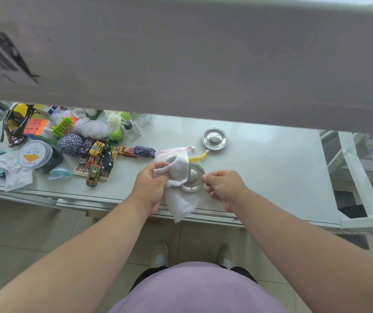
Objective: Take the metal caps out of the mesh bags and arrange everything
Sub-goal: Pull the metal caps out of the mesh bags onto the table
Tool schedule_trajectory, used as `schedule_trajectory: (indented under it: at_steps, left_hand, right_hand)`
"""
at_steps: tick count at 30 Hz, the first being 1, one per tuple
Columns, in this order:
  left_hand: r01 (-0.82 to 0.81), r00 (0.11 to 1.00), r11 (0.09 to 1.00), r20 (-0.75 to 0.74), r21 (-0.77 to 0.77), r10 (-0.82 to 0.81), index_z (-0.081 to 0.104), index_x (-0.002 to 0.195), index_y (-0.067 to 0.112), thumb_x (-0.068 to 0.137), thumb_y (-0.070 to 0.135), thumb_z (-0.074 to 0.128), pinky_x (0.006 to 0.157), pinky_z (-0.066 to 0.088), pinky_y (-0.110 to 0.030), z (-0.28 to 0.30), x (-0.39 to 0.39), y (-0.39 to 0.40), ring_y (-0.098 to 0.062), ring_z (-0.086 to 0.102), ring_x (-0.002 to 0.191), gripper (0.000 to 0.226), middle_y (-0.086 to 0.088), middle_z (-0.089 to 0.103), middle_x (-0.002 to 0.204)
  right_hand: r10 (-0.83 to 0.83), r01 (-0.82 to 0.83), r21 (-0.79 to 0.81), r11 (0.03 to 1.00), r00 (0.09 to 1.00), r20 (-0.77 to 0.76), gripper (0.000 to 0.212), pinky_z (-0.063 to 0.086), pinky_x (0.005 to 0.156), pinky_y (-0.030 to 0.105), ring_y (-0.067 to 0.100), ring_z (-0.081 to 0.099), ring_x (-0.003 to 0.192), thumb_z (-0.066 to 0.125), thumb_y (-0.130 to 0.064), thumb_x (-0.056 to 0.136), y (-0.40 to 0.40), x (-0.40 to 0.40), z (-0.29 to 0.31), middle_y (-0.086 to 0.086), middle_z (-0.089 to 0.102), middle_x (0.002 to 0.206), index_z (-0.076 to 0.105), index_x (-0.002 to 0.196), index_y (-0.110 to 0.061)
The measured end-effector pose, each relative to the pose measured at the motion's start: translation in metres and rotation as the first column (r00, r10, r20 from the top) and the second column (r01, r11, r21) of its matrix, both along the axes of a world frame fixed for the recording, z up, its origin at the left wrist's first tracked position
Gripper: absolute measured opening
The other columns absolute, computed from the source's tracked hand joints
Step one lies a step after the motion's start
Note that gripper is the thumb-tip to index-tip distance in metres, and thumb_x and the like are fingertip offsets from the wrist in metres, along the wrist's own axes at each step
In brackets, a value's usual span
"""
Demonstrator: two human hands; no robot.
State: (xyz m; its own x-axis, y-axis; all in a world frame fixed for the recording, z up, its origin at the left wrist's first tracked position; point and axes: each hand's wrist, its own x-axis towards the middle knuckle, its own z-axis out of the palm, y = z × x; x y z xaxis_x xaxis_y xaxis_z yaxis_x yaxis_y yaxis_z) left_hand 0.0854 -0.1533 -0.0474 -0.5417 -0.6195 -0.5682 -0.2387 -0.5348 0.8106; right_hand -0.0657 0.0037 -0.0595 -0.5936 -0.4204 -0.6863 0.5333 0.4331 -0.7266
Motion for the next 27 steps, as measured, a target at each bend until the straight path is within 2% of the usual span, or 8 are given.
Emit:
schedule_trajectory:
  at_steps: [2, 6, 11, 14, 16, 19, 22, 27]
  left_hand:
    - [-0.025, 1.000, 0.999, 0.017, -0.020, 0.025, 0.074, 0.096, 0.023, 0.096, -0.006, 0.070, 0.057, 0.064, -0.033, -0.002, 0.002, -0.002, -0.020, 0.074, 0.074, 0.030, 0.000, 0.082, 0.086]
    - [-0.029, 0.999, 0.999, 0.026, -0.045, 0.030, 0.075, 0.098, 0.025, 0.095, -0.005, 0.070, 0.057, 0.063, -0.033, -0.002, 0.007, -0.008, -0.020, 0.076, 0.074, 0.031, -0.003, 0.081, 0.093]
    - [-0.027, 1.000, 0.999, 0.003, -0.042, 0.027, 0.075, 0.101, 0.027, 0.097, -0.002, 0.070, 0.057, 0.064, -0.035, -0.001, 0.017, -0.011, -0.020, 0.077, 0.078, 0.030, -0.002, 0.081, 0.097]
    - [-0.028, 1.000, 0.999, -0.001, -0.031, 0.028, 0.075, 0.101, 0.029, 0.100, -0.001, 0.068, 0.056, 0.063, -0.035, -0.002, 0.023, -0.011, -0.021, 0.076, 0.078, 0.030, -0.002, 0.081, 0.097]
    - [-0.028, 1.000, 0.999, -0.005, -0.026, 0.028, 0.075, 0.101, 0.028, 0.100, -0.001, 0.067, 0.057, 0.062, -0.034, -0.003, 0.026, -0.012, -0.020, 0.076, 0.078, 0.030, -0.002, 0.080, 0.098]
    - [-0.006, 1.000, 1.000, -0.023, -0.017, 0.005, 0.077, 0.098, 0.029, 0.100, 0.000, 0.068, 0.057, 0.062, -0.033, -0.003, 0.031, -0.012, -0.018, 0.076, 0.077, 0.030, 0.000, 0.081, 0.093]
    - [0.013, 1.000, 1.000, -0.025, -0.004, -0.013, 0.079, 0.093, 0.032, 0.101, 0.002, 0.070, 0.061, 0.063, -0.036, -0.004, 0.035, -0.012, -0.021, 0.074, 0.082, 0.032, -0.002, 0.081, 0.094]
    - [0.031, 0.999, 1.000, -0.017, 0.008, -0.031, 0.076, 0.102, 0.023, 0.099, 0.011, 0.076, 0.068, 0.061, -0.035, -0.007, 0.039, -0.014, -0.026, 0.069, 0.089, 0.013, -0.008, 0.077, 0.099]
  right_hand:
    - [-0.040, 0.040, 0.009, 0.999, 0.999, -0.012, 0.014, 0.050, 0.050, 0.028, 0.020, 0.059, 0.056, 0.083, -0.019, 0.081, 0.006, -0.006, 0.002, 0.004, 0.067, 0.058, 0.074, 0.079, -0.007]
    - [-0.171, 0.172, 0.012, 0.985, 0.985, -0.032, 0.013, 0.052, 0.049, 0.025, 0.018, 0.063, 0.053, 0.082, -0.013, 0.084, 0.019, -0.031, 0.008, 0.004, 0.069, 0.056, 0.073, 0.083, -0.003]
    - [-0.279, 0.279, -0.037, 0.960, 0.960, 0.008, 0.008, 0.054, 0.045, 0.020, 0.013, 0.067, 0.049, 0.075, -0.004, 0.090, 0.021, -0.052, 0.015, 0.012, 0.068, 0.073, 0.068, 0.091, -0.001]
    - [-0.310, 0.309, -0.046, 0.950, 0.951, -0.016, 0.009, 0.054, 0.046, 0.021, 0.014, 0.065, 0.050, 0.072, -0.006, 0.092, 0.021, -0.046, 0.015, 0.012, 0.069, 0.075, 0.067, 0.098, -0.004]
    - [-0.291, 0.290, -0.035, 0.957, 0.955, -0.062, 0.009, 0.051, 0.046, 0.022, 0.013, 0.060, 0.049, 0.074, -0.011, 0.091, 0.020, -0.032, 0.016, 0.008, 0.069, 0.072, 0.068, 0.097, -0.007]
    - [-0.211, 0.216, -0.122, 0.969, 0.976, 0.054, 0.008, 0.044, 0.042, 0.020, 0.013, 0.055, 0.048, 0.076, -0.012, 0.091, 0.013, -0.002, 0.020, 0.006, 0.067, 0.069, 0.071, 0.094, -0.006]
    - [-0.102, 0.120, -0.157, 0.980, 0.988, 0.119, 0.018, 0.043, 0.042, 0.020, 0.013, 0.055, 0.049, 0.077, -0.011, 0.092, -0.001, 0.024, 0.024, 0.008, 0.069, 0.073, 0.072, 0.103, 0.002]
    - [-0.011, 0.033, -0.176, 0.984, 0.993, 0.119, 0.019, 0.043, 0.044, 0.021, 0.013, 0.055, 0.051, 0.075, -0.011, 0.094, -0.017, 0.042, 0.027, 0.007, 0.071, 0.075, 0.074, 0.105, 0.004]
